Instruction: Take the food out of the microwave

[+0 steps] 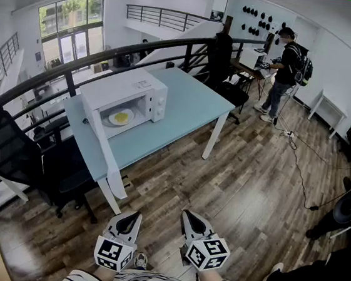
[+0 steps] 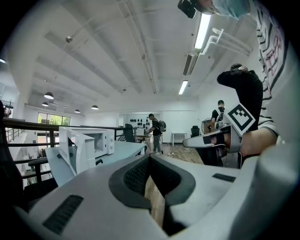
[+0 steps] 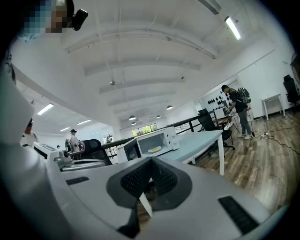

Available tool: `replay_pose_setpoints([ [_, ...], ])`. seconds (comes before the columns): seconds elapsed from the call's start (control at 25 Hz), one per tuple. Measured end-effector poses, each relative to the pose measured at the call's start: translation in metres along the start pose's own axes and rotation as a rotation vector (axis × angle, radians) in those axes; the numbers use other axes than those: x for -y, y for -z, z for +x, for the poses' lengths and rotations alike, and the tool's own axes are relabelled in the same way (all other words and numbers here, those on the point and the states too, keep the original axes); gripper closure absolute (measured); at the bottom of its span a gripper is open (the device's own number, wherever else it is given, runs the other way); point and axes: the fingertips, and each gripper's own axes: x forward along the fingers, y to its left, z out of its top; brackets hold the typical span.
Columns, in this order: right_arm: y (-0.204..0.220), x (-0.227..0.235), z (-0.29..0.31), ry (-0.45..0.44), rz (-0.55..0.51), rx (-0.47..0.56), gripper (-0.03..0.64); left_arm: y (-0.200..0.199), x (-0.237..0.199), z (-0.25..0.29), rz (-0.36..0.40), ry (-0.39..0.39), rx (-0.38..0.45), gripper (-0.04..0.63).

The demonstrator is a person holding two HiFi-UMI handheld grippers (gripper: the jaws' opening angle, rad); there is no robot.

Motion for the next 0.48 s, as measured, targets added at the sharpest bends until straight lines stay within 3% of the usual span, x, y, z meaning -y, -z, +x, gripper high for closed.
replay_pose_setpoints([
  [0.4, 0.004, 0.013, -0.022, -0.031, 0.053, 0.037, 0.584, 0.004, 0.031, 0.005, -0.05, 0.033, 0.03, 0.564],
  [0.44, 0.006, 0.016, -0.025, -0.029, 0.058, 0.038, 0.583, 0.006, 0.035, 0.006, -0.059, 0.04, 0.026, 0.524],
  [0.48, 0.008, 0.019, -0.027, -0.026, 0.065, 0.039, 0.57, 0.007, 0.039, 0.008, -0.069, 0.047, 0.021, 0.436],
])
